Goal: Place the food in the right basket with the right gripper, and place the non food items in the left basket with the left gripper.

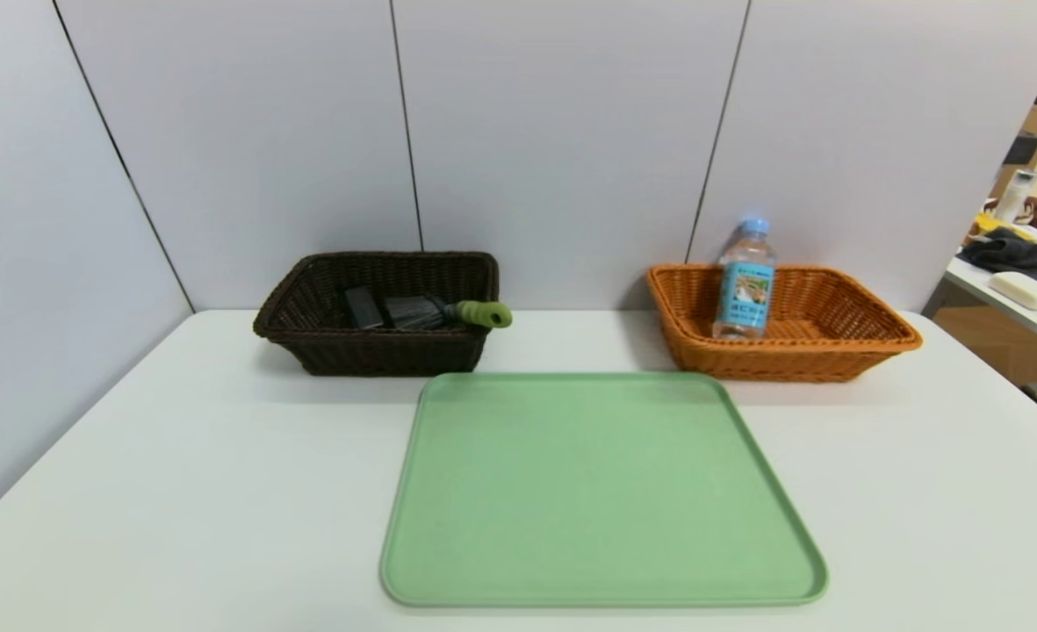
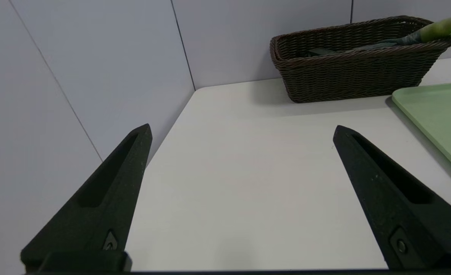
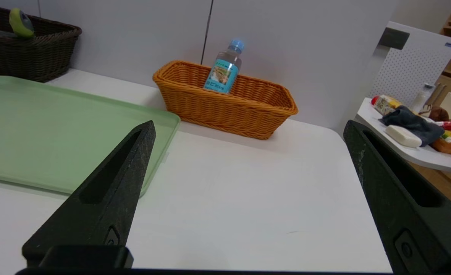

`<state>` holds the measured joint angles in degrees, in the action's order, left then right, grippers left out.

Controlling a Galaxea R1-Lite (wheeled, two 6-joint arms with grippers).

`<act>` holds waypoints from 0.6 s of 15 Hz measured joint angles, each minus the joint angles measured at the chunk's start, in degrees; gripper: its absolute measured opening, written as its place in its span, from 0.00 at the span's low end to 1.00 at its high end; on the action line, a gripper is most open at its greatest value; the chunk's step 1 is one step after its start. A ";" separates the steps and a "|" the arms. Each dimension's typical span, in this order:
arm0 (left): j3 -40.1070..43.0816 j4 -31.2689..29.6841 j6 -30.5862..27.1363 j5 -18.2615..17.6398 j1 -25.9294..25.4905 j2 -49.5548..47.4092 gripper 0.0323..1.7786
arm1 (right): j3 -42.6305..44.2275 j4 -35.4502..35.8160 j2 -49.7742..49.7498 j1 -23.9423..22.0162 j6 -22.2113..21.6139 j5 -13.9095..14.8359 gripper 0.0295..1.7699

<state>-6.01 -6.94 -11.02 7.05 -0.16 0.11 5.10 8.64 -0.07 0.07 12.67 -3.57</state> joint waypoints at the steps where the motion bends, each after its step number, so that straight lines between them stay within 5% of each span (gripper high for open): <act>1: 2.49 -3.29 -0.35 -0.18 0.00 0.00 0.95 | -1.68 2.33 0.00 0.00 0.06 -0.04 0.96; 9: 5.99 3.66 1.05 -7.56 0.00 0.00 0.95 | -5.05 -3.55 0.00 0.00 -1.29 -0.26 0.96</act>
<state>-0.02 -3.28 -9.97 -0.51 -0.16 0.11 0.05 5.10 -0.07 0.07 11.37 -3.83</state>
